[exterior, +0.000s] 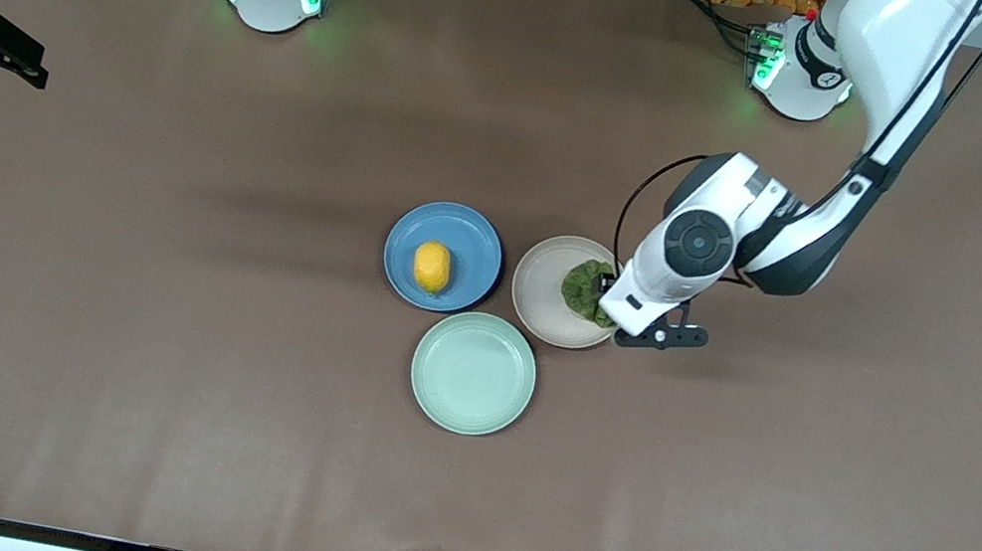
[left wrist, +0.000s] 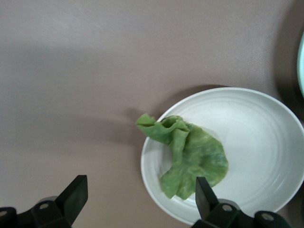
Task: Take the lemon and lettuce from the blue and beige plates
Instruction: 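Reach the left gripper down to the lettuce on the beige plate, then grasp the lettuce with the left gripper while the right gripper reaches the lemon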
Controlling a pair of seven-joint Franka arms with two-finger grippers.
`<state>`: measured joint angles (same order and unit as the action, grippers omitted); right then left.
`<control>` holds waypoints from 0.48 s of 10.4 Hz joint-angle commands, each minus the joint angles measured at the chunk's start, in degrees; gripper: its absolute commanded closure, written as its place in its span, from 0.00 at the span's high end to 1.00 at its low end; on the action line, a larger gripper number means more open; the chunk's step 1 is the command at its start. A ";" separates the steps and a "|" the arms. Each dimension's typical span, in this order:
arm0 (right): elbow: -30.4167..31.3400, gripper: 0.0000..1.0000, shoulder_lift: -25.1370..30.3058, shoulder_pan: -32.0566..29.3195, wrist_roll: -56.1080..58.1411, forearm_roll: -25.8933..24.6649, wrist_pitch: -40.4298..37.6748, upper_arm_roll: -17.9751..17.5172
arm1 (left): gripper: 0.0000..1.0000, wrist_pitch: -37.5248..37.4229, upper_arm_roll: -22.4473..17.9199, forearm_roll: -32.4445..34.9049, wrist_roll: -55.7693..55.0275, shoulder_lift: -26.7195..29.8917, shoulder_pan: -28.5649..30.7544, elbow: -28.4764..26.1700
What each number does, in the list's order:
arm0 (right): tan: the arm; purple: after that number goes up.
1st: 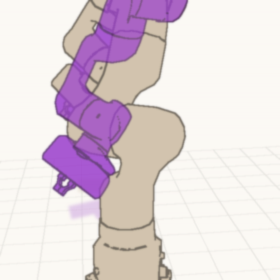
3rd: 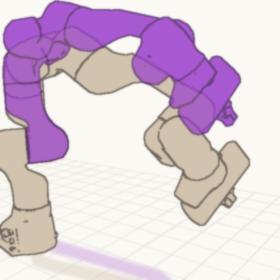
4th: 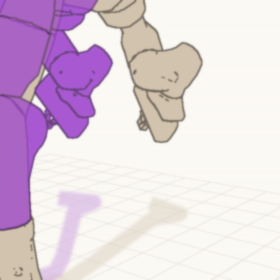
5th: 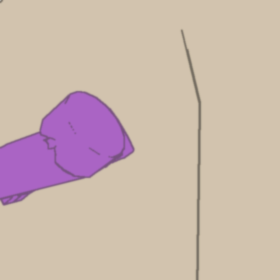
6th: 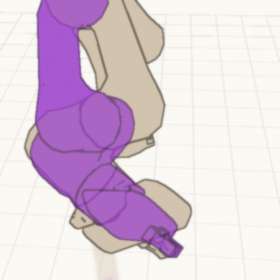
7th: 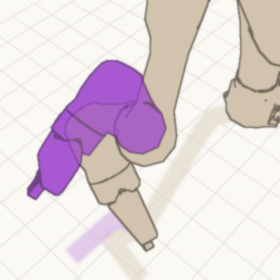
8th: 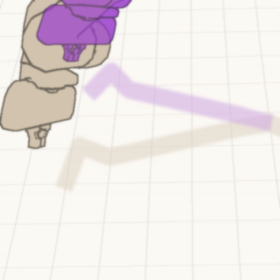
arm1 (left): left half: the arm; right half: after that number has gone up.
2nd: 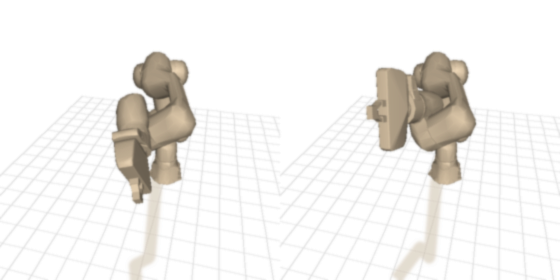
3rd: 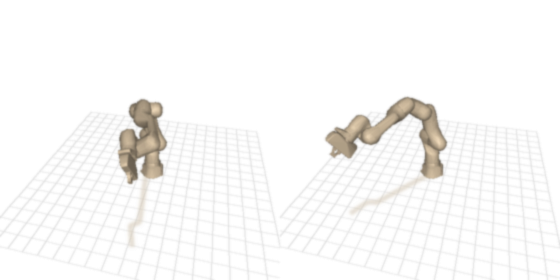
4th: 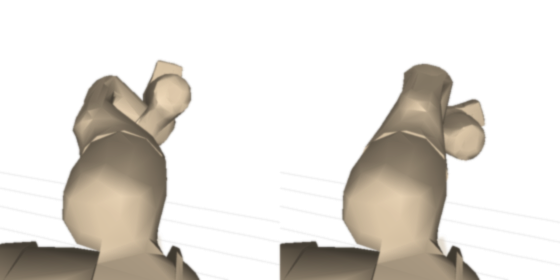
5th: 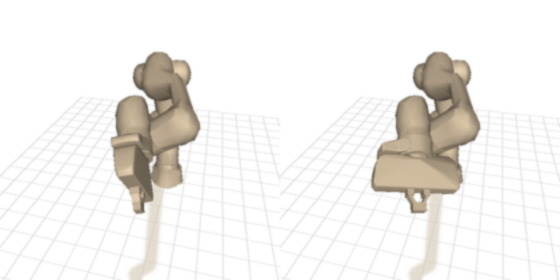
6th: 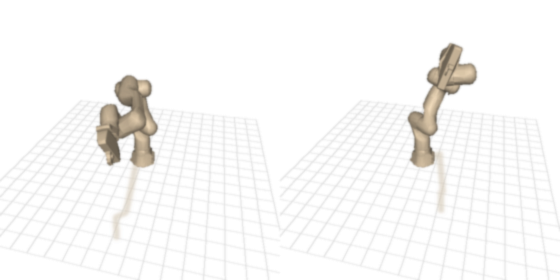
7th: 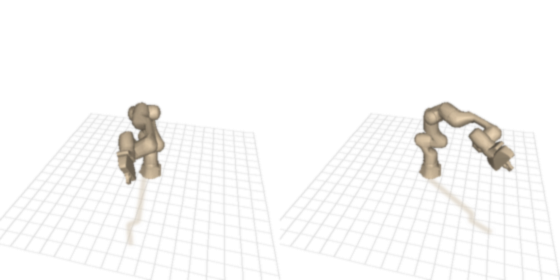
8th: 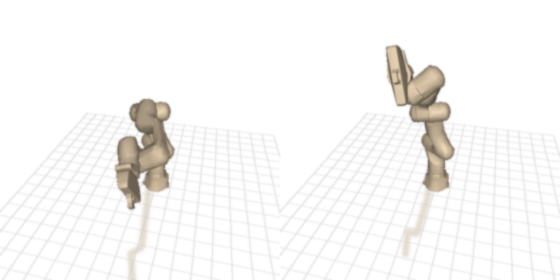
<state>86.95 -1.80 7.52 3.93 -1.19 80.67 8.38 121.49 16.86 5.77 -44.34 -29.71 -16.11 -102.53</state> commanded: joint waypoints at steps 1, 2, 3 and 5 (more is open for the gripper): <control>0.94 1.00 -0.74 1.44 -0.86 -0.22 0.88 -2.48 | 1.00 -0.29 -0.34 2.92 -5.48 -5.78 -2.51 5.83; 1.03 1.00 -1.97 2.05 -0.68 -0.22 2.02 -3.36 | 1.00 -0.29 -0.34 4.32 -7.75 -6.84 -3.65 6.46; 0.94 1.00 -4.42 3.54 -0.77 -0.22 3.08 -3.54 | 1.00 -0.29 -0.43 5.20 -9.26 -7.72 -4.53 6.47; 0.86 1.00 -8.55 6.00 -1.12 -0.04 5.36 -3.55 | 0.97 0.15 -0.52 5.74 -9.53 -9.22 -4.80 6.55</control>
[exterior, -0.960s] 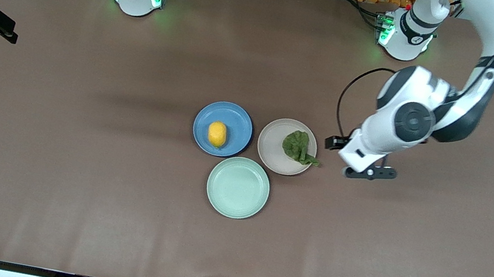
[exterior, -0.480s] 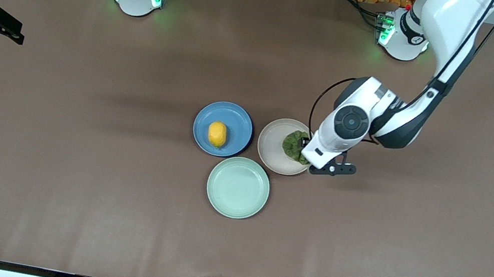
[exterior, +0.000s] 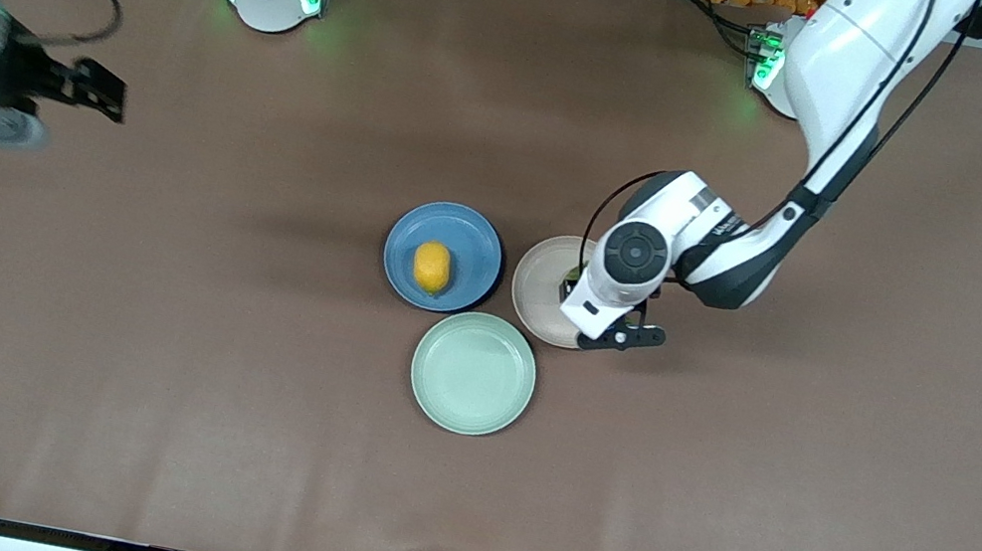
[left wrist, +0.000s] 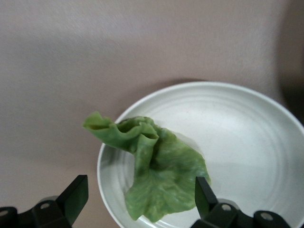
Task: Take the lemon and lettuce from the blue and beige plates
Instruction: 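Grasp the lettuce with the left gripper while the right gripper reaches the lemon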
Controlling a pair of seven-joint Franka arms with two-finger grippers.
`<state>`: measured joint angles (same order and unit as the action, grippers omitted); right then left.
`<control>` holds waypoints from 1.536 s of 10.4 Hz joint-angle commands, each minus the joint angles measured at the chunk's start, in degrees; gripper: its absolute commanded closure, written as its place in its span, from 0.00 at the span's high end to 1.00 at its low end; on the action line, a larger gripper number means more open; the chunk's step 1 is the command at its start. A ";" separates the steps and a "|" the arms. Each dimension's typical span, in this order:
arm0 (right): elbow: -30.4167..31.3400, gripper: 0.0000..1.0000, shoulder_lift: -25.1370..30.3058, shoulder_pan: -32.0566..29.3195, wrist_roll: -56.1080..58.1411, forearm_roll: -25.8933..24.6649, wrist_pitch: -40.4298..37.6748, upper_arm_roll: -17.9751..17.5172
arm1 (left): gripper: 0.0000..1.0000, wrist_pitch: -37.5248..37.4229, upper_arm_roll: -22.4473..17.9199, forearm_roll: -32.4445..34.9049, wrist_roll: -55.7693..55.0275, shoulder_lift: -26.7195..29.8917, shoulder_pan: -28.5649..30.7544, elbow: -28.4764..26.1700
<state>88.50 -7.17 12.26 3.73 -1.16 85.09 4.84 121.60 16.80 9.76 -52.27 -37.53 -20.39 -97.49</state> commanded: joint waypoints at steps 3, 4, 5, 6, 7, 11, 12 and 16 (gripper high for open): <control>-0.61 1.00 -9.86 4.95 -10.01 6.42 7.52 -0.01 | 0.86 0.48 -0.45 1.75 -1.61 -2.54 -0.97 1.77; -0.61 1.00 -11.71 6.44 -13.28 6.79 9.81 -0.01 | 0.77 0.48 -0.54 1.75 -1.61 -2.72 -0.97 1.77; -0.61 1.00 -13.56 8.11 -15.58 6.88 11.84 -0.01 | 0.70 0.48 -0.45 1.75 -1.61 -2.81 -0.97 1.77; -0.61 1.00 -15.40 9.78 -17.60 7.14 14.21 -0.09 | 0.59 0.48 -0.54 1.75 -1.61 -2.81 -0.97 1.77; -0.52 1.00 -17.07 11.45 -19.71 8.62 16.84 -0.09 | 0.48 0.48 -0.45 1.67 -1.61 -2.81 -0.97 1.77; 3.86 1.00 -21.74 13.66 -29.98 9.43 30.72 -4.12 | 0.00 0.31 -0.54 1.67 -1.61 -2.20 -0.53 3.43; 4.05 1.00 -22.97 14.36 -32.45 9.34 32.93 -5.18 | 0.00 -0.22 -0.54 1.75 -1.52 -1.41 -0.27 4.23; 5.53 1.00 -26.84 17.00 -39.22 9.25 39.96 -6.94 | 0.00 -3.89 -0.62 1.58 -0.91 5.43 3.24 6.25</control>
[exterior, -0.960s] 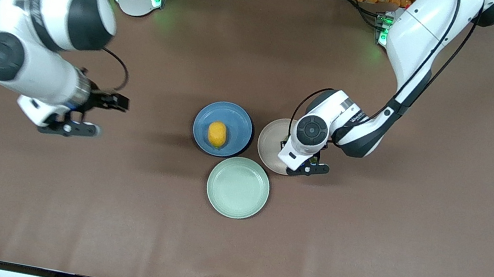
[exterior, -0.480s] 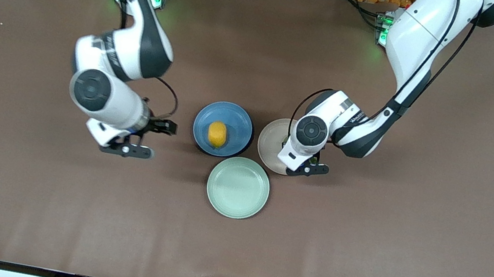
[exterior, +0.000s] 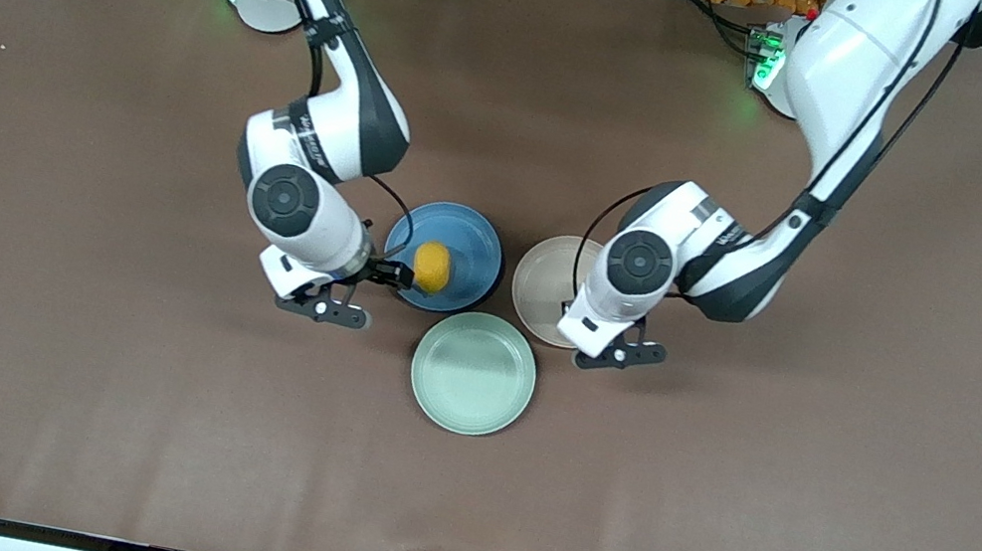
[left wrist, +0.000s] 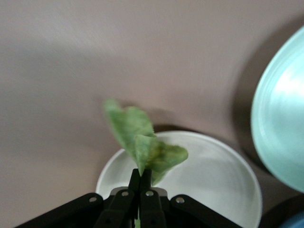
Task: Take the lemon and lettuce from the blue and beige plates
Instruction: 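Grasp the lettuce with the left gripper while the right gripper reaches the lemon, then lift the lettuce away with the left gripper while the right gripper grasps the lemon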
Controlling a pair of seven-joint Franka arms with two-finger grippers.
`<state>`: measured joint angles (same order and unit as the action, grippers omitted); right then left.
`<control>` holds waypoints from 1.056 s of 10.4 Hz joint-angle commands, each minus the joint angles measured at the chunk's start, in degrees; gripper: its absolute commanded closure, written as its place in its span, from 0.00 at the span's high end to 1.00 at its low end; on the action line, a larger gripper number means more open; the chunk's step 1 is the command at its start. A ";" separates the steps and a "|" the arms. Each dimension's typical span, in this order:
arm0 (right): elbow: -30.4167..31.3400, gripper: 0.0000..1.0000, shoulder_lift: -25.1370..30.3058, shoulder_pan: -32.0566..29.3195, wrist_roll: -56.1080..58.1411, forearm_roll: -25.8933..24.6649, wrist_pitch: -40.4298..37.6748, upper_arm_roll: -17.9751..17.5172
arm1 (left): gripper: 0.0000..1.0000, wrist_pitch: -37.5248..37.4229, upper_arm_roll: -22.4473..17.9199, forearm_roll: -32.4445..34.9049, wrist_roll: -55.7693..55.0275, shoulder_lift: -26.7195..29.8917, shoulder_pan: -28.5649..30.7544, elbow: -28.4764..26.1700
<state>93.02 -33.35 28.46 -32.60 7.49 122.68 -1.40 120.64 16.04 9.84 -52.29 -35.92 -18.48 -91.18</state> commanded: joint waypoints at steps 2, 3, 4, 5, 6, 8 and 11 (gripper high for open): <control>4.61 1.00 -1.01 1.77 -4.75 0.34 7.54 -1.50 | 0.00 -5.15 0.22 1.41 0.08 7.07 5.01 0.83; 6.36 1.00 -1.27 2.30 -4.93 0.34 10.35 -1.50 | 0.00 -5.94 0.39 1.06 3.65 8.66 7.47 0.83; 7.08 1.00 -1.89 2.65 -5.28 0.25 12.47 -2.19 | 0.00 -6.47 0.40 0.88 7.78 9.98 9.67 0.83; 7.09 1.00 -3.02 3.18 -7.29 -0.19 13.62 -2.29 | 0.00 -6.91 0.40 0.88 11.48 10.77 12.13 0.74; 7.09 1.00 -3.82 3.79 -8.52 -1.15 14.94 -2.46 | 0.00 -7.61 0.40 0.88 16.30 10.87 14.59 0.74; 7.09 1.00 -4.88 4.23 -9.33 -1.77 15.57 -2.64 | 0.00 -7.70 0.40 0.88 25.10 10.78 19.69 0.39; 7.09 0.74 -5.40 4.41 -9.41 -1.95 15.48 -3.52 | 0.00 -8.23 0.31 1.05 34.60 9.99 24.96 0.04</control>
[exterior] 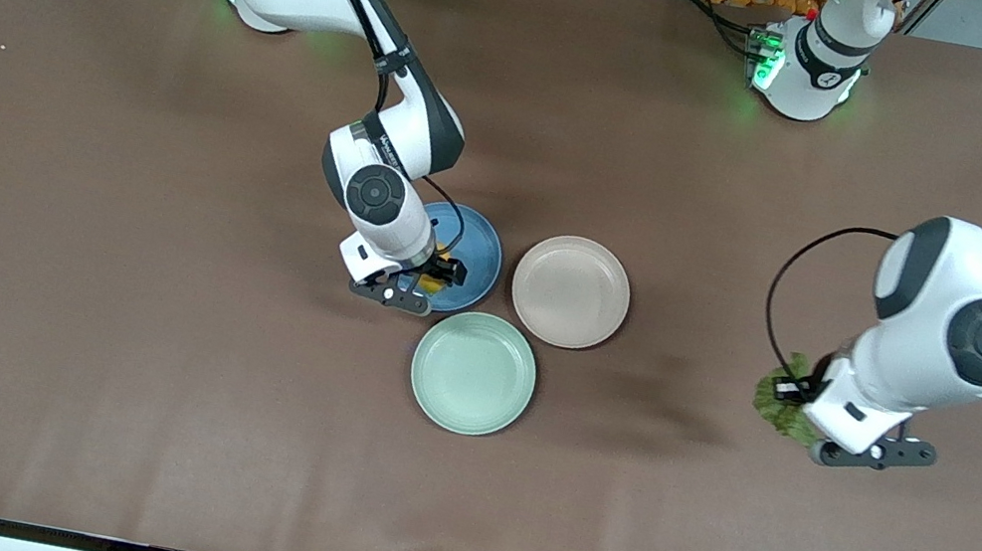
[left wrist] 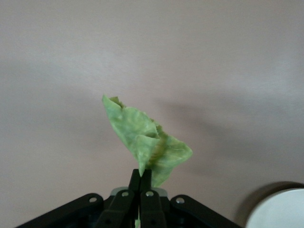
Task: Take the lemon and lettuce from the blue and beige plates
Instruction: 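Lift the lettuce away with the left gripper while the right gripper grasps the lemon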
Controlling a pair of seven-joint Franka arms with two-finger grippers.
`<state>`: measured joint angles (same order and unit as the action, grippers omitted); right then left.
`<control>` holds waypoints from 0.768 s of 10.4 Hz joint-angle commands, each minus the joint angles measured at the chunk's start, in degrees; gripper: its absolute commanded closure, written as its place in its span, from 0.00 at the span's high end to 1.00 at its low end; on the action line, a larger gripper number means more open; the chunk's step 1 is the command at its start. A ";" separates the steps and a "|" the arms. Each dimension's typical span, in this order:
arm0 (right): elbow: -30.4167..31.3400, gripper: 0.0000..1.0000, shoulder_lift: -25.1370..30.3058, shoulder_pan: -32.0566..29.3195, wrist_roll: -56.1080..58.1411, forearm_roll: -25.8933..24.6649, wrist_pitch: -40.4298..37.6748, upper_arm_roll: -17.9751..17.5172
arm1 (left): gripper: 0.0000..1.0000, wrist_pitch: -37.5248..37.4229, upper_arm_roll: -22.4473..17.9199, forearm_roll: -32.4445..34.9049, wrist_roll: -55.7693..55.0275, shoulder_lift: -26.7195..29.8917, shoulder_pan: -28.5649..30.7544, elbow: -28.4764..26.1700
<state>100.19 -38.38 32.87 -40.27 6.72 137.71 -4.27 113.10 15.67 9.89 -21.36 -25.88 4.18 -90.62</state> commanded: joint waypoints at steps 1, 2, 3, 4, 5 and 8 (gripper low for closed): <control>-0.17 0.62 -0.38 -0.09 -1.75 -1.10 0.28 -0.65 | 0.00 -0.69 0.60 1.01 7.35 -0.49 4.50 -0.79; -0.34 0.45 -0.38 -0.26 -1.57 -1.10 -0.07 -1.09 | 0.00 -0.51 0.68 1.10 11.21 -1.45 6.61 -0.88; -0.52 0.32 -0.30 -0.44 -1.40 -1.01 -0.42 -1.18 | 0.00 -0.51 0.60 1.19 12.38 -2.50 7.42 -0.88; -0.69 0.29 0.23 -0.70 -1.31 -0.92 -0.95 -1.26 | 0.00 -0.51 0.59 1.45 12.31 -3.29 7.77 -0.97; -1.56 0.28 0.93 -1.14 -1.13 -0.92 -2.95 -1.27 | 0.00 -0.68 0.59 1.54 12.31 -4.17 7.78 -1.05; -3.51 0.28 5.31 -5.17 2.89 -0.66 -12.44 -1.18 | 0.00 -0.51 0.51 1.71 12.31 -6.90 8.65 -2.37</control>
<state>96.29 -36.75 30.70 -39.58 6.68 129.46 -4.60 112.85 15.72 9.90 -9.19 -31.95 11.90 -92.69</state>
